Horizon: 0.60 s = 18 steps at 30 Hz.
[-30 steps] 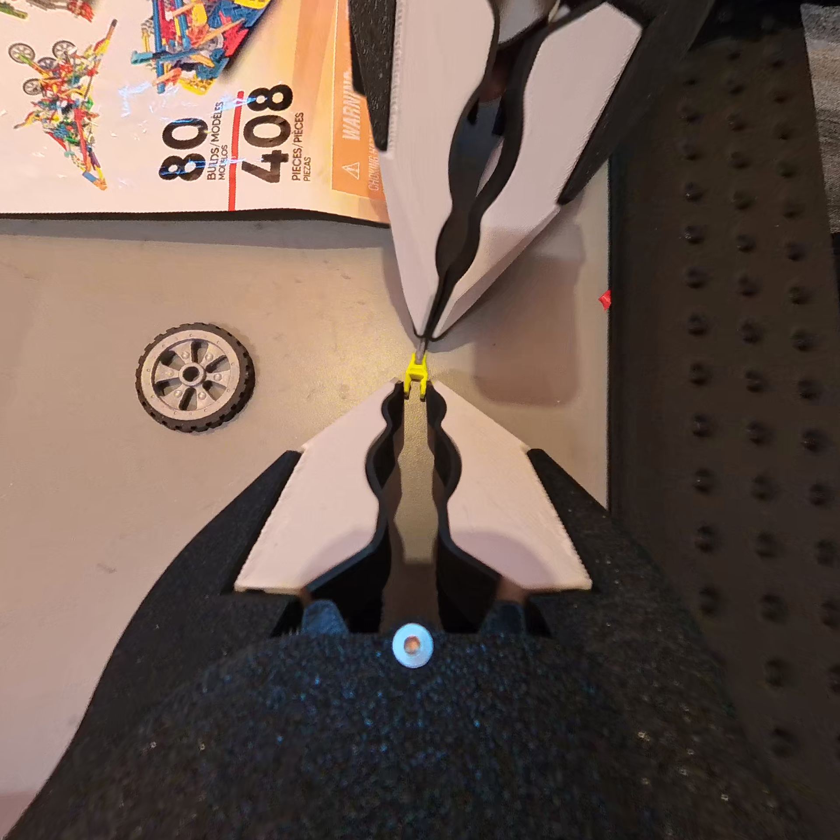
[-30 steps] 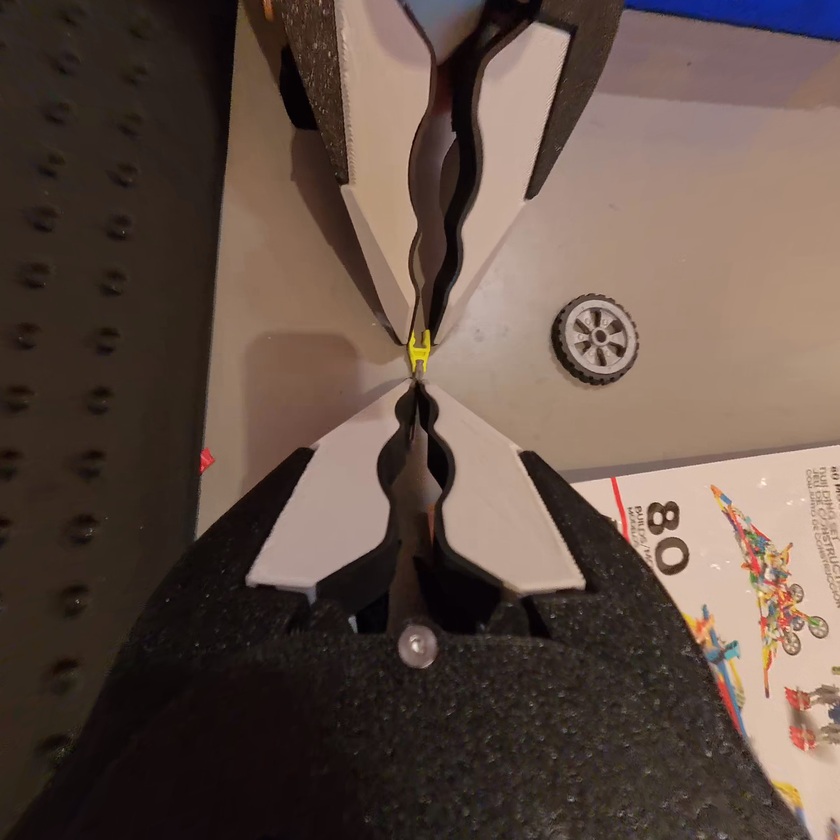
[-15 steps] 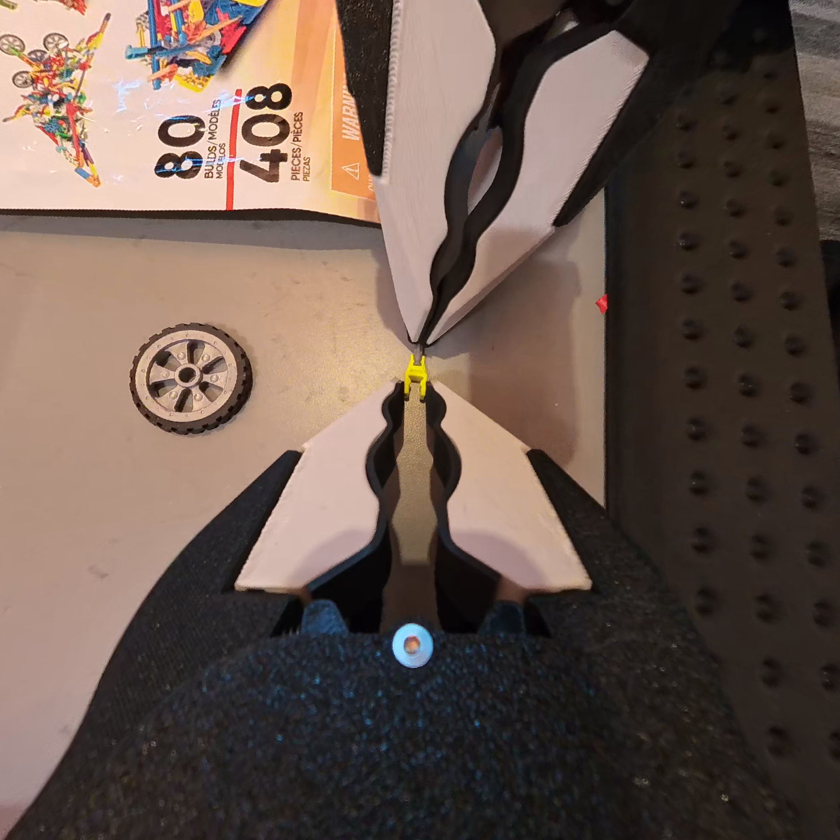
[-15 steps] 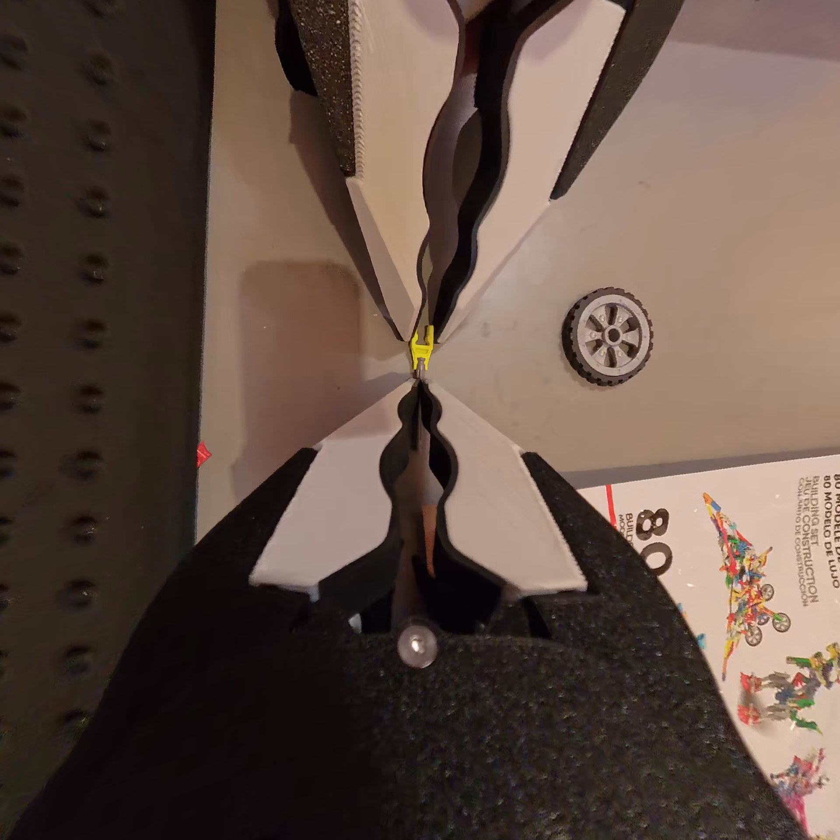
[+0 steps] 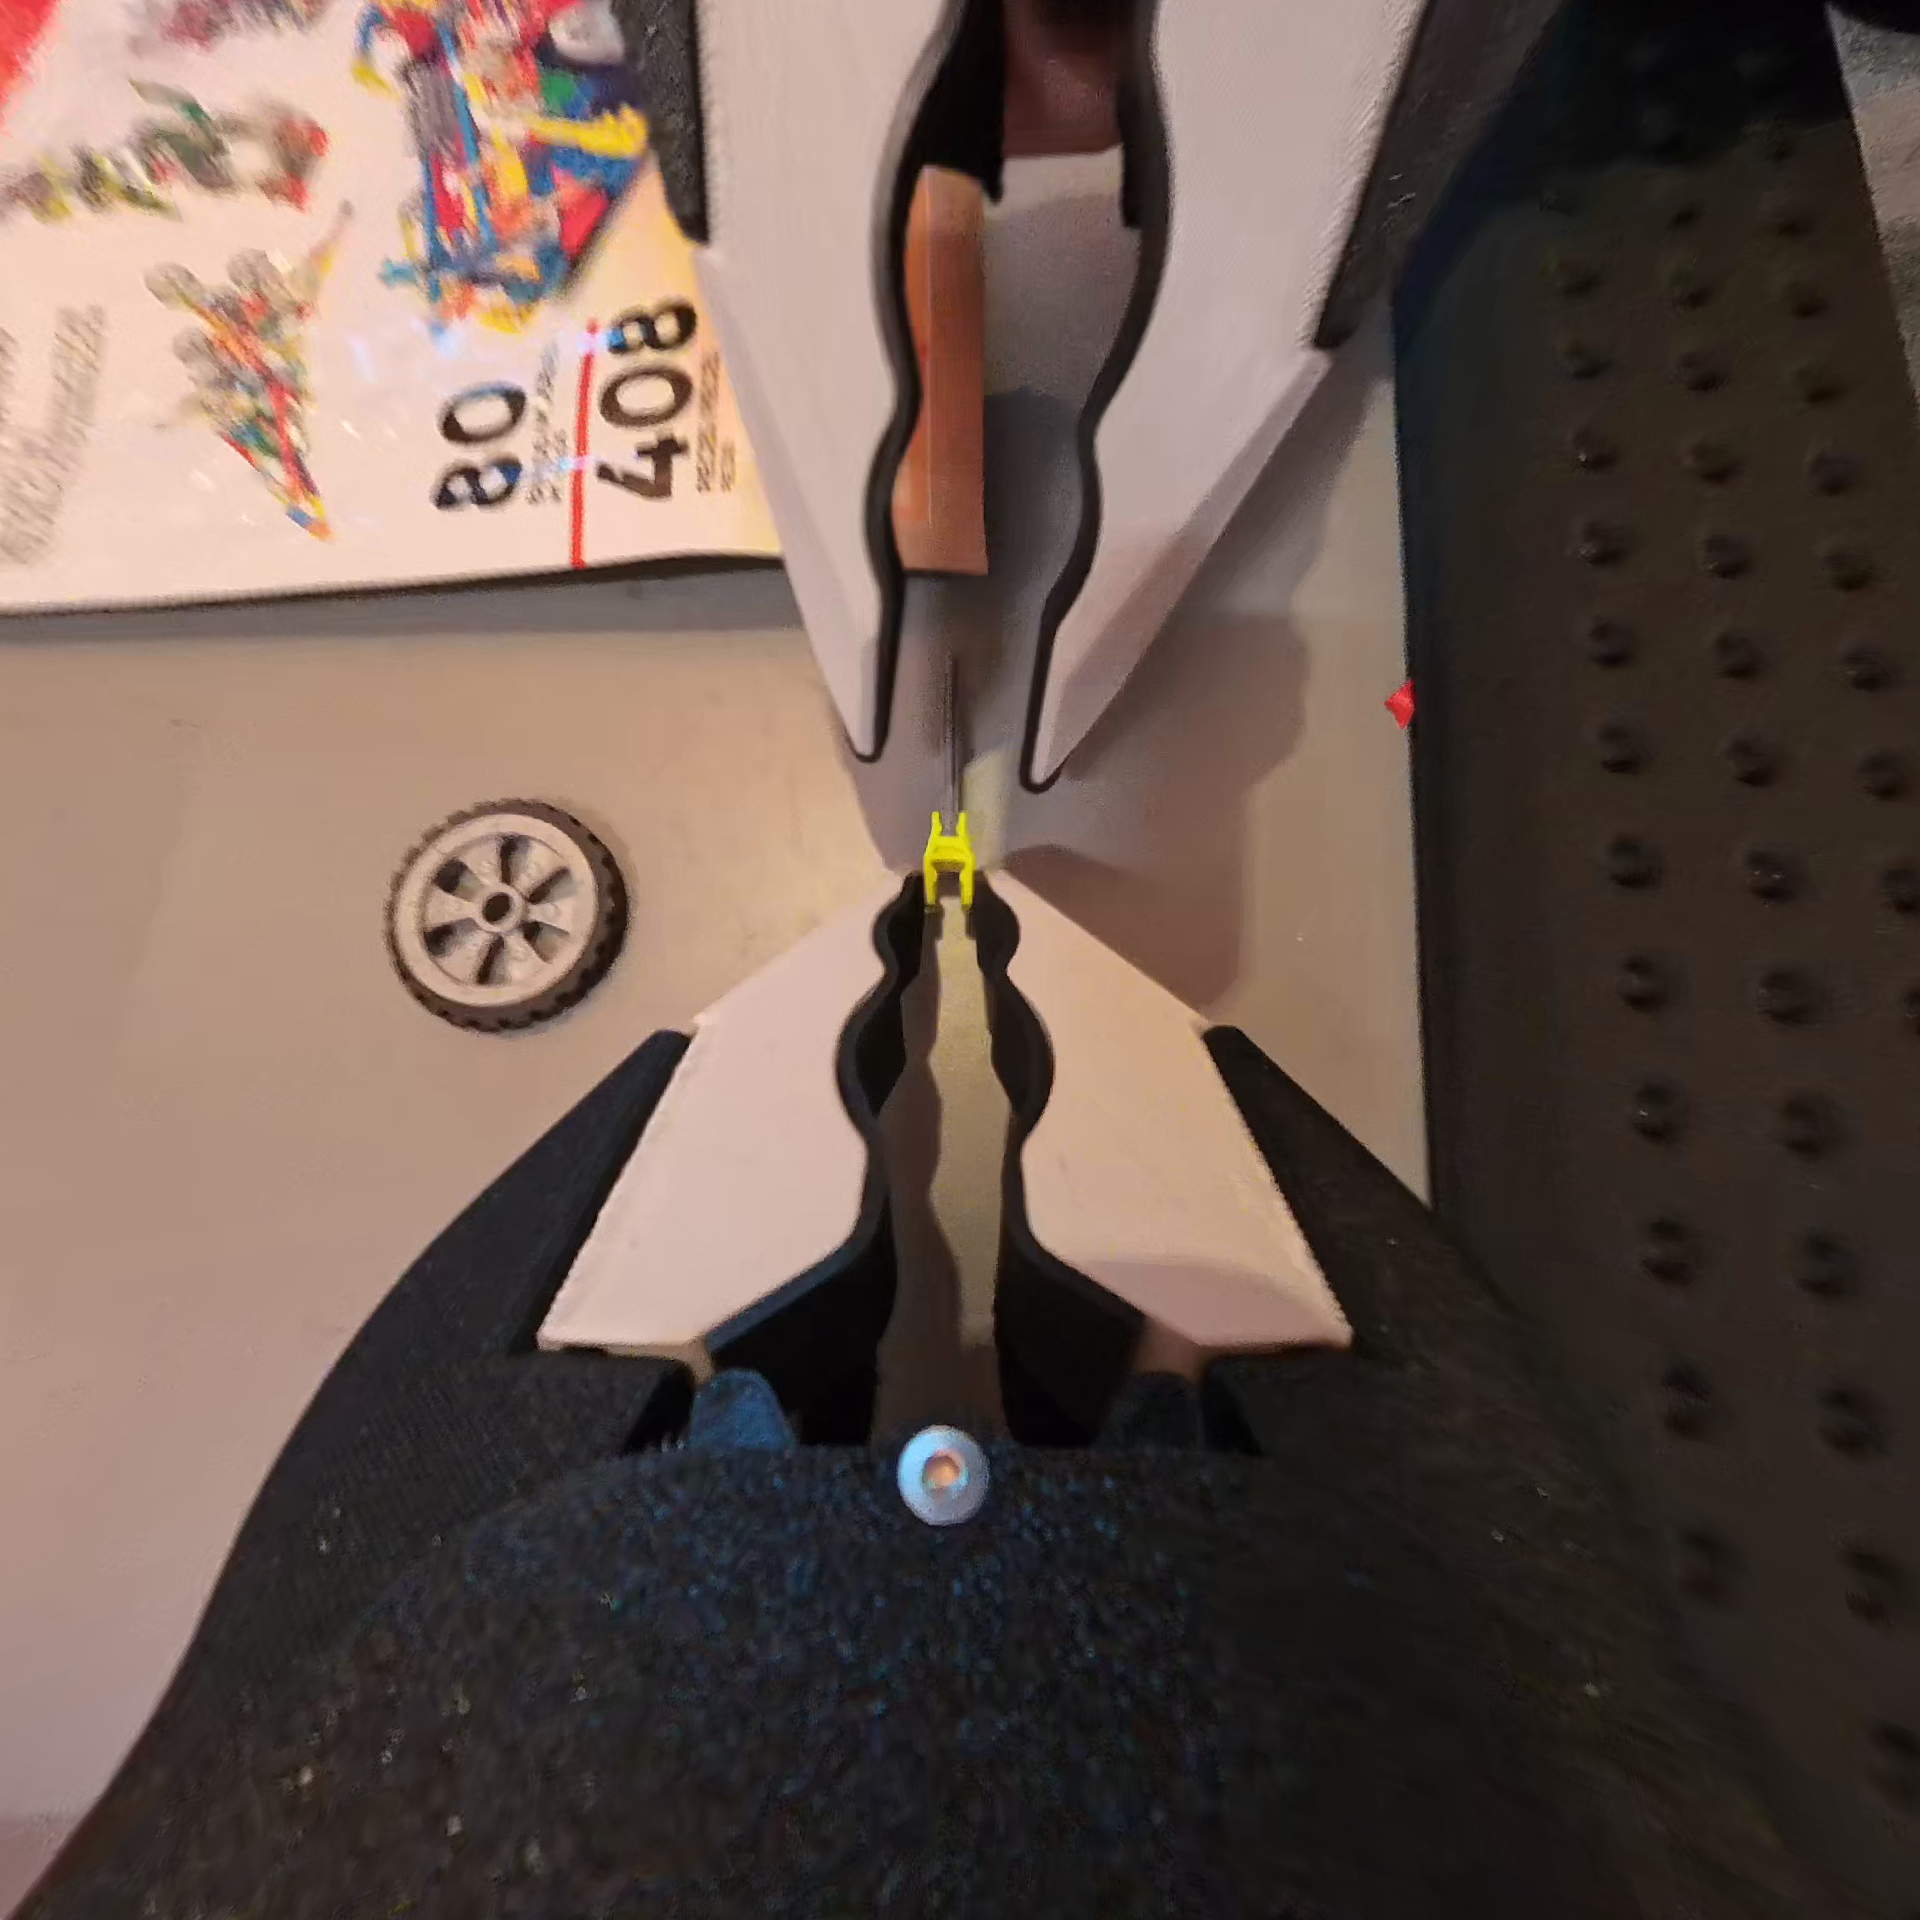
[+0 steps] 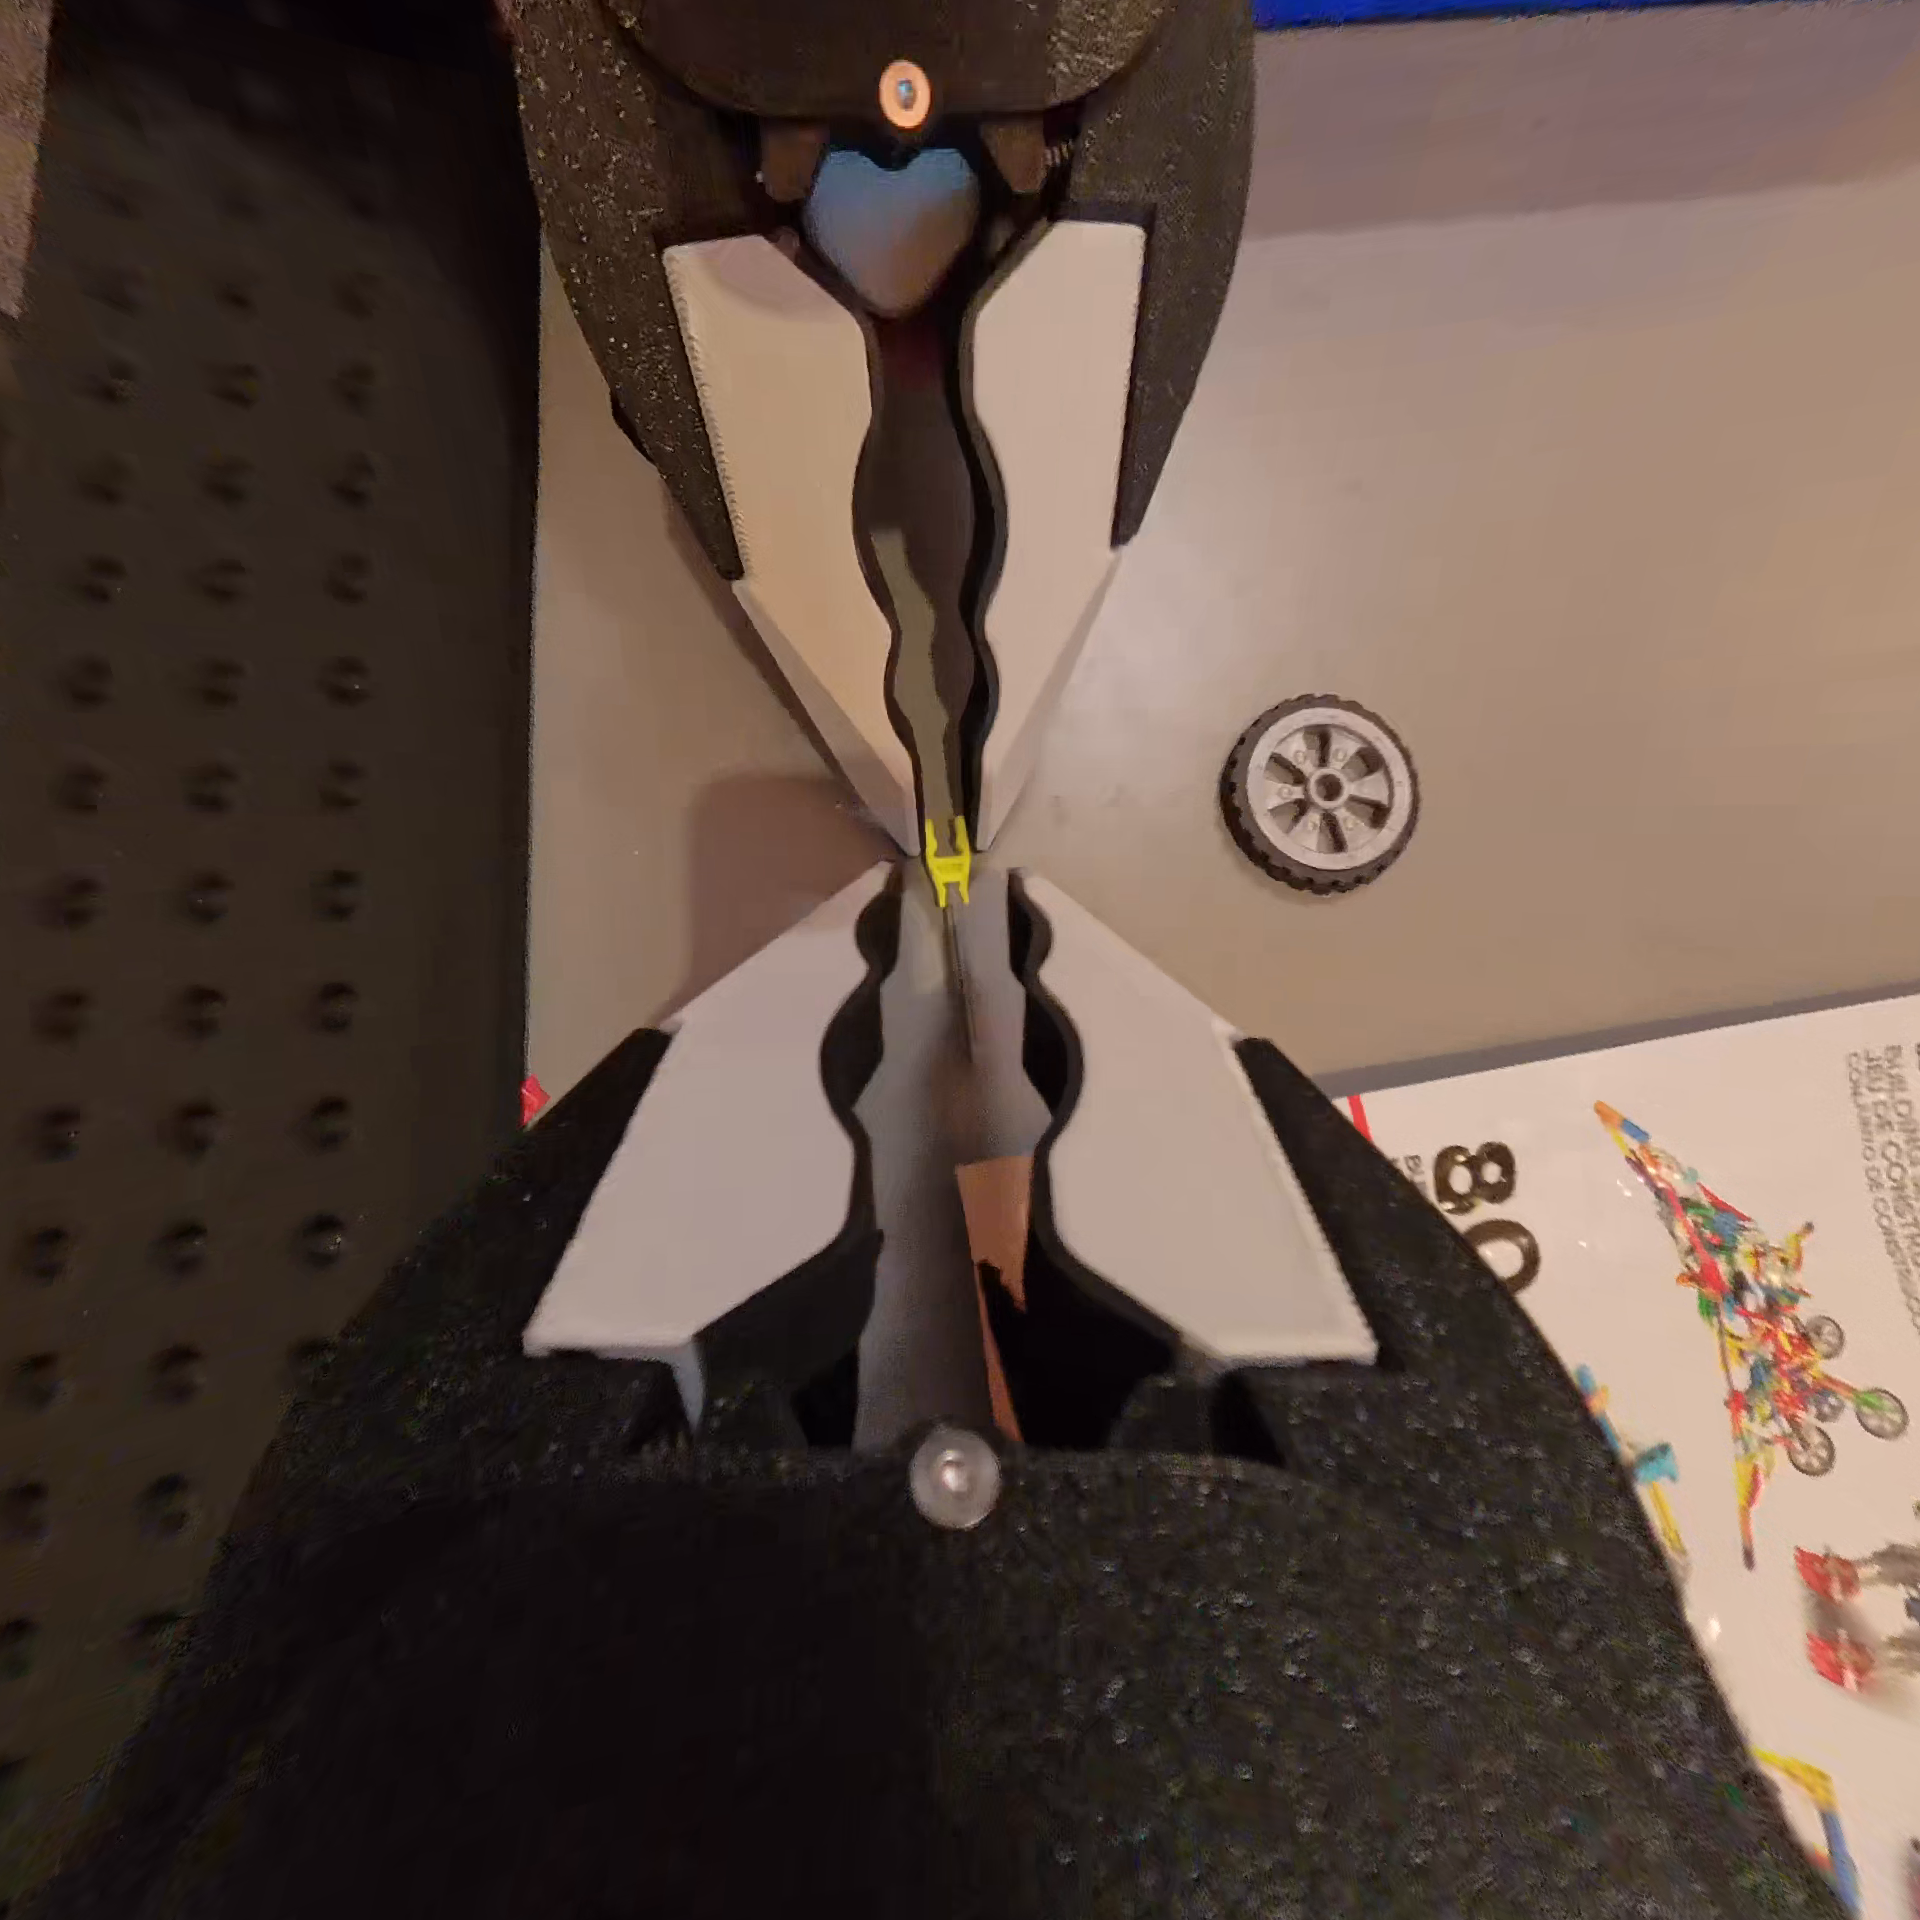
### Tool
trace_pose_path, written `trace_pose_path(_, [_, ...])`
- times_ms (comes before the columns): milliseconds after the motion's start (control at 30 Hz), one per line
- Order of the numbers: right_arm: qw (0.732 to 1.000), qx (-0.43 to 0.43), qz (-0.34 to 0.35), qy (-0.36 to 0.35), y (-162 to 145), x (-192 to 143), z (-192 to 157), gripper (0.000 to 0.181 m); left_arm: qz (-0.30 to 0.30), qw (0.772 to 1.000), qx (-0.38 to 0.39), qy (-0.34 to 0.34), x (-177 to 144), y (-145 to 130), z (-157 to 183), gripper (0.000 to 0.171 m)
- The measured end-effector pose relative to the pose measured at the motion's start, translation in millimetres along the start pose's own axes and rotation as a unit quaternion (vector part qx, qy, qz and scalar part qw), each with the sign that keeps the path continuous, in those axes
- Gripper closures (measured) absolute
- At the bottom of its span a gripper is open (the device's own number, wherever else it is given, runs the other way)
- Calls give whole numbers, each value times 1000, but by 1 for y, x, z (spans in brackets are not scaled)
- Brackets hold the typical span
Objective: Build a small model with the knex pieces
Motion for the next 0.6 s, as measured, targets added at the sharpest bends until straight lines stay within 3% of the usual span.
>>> trace_pose_path(167, [1000,20,11,0,-4,-5,8,158,56,985,134,97,-22,27,3,165])
trace_pose_path(300, [998,27,44,22,-1,-10,7,176,38,963,214,162,-26,29,4,165])
trace_pose_path(467, [997,26,72,7,2,-16,10,179,26,946,248,205,-26,32,1,165])
trace_pose_path(600, [996,-9,79,-42,7,-20,15,180,47,951,208,225,-32,36,-9,156])
Point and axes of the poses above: each gripper's, where its closed fingertips meet, x out along the fingers, y out of its top, z = x × y across the jaws, the point moved 4 cm from there along -x, back along the fingers, and after that the axes turned 1 degree about y, right-handed, at the moved point
